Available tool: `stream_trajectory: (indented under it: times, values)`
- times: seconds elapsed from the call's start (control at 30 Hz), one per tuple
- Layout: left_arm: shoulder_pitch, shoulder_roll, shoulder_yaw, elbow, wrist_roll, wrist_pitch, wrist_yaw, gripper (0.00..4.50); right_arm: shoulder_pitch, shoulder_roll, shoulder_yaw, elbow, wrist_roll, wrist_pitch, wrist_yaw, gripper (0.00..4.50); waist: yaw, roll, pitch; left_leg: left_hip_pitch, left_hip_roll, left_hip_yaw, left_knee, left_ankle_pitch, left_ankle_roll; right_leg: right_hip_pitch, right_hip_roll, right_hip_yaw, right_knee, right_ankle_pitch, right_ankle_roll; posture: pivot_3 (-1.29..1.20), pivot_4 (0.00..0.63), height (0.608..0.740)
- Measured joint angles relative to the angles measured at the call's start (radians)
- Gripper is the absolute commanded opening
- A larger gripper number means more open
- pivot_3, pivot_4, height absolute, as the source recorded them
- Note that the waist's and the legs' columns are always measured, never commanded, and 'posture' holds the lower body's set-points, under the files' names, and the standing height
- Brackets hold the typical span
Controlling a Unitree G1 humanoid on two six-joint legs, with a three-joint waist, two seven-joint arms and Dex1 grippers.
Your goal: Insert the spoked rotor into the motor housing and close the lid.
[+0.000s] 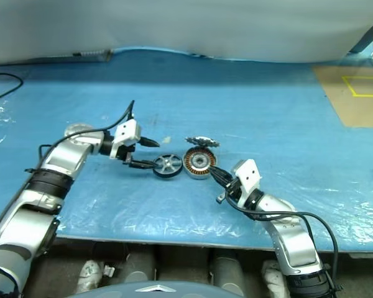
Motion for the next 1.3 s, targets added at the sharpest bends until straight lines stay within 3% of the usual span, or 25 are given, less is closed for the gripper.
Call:
stream_trajectory:
  times: [0.37, 0.53, 0.93, 1.3]
  values:
    - [-0.045, -0.056, -0.018, 0.053, 0.04, -0.011, 0.034, 3.6, 0.012, -0.001, 0.0, 0.0, 0.0, 0.0, -0.012, 0.0, 0.0, 0.0, 0.0, -0.002, 0.0, 0.0, 0.0, 0.0, 0.0, 0.0, 0.0, 0.0, 0.0, 0.0, 0.0, 0.0, 0.15, 0.74]
    - [-0.038, -0.026, -0.015, 0.005, 0.039, 0.019, 0.026, 2.43, 0.017, -0.002, 0.0, 0.0, -0.001, 0.0, -0.017, 0.0, 0.0, 0.0, 0.0, -0.002, 0.0, 0.0, 0.0, 0.0, 0.0, 0.0, 0.0, 0.0, 0.0, 0.0, 0.0, 0.0, 0.15, 0.74]
    - [0.074, -0.004, -0.007, -0.242, -0.016, 0.251, 0.068, 2.43, 0.017, -0.003, 0.001, 0.0, -0.001, 0.0, -0.016, 0.0, -0.001, 0.0, 0.0, -0.002, 0.0, 0.0, 0.0, 0.0, 0.0, 0.0, 0.0, 0.0, 0.001, 0.0, 0.0, 0.0, 0.15, 0.74]
    - [0.103, -0.015, -0.044, -0.288, -0.004, 0.367, 0.166, 2.43, 0.018, -0.003, 0.001, 0.0, 0.0, 0.0, -0.01, 0.0, -0.002, 0.0, 0.0, -0.002, 0.0, 0.0, 0.001, 0.0, 0.0, 0.0, 0.0, 0.0, 0.001, 0.0, 0.0, 0.0, 0.15, 0.74]
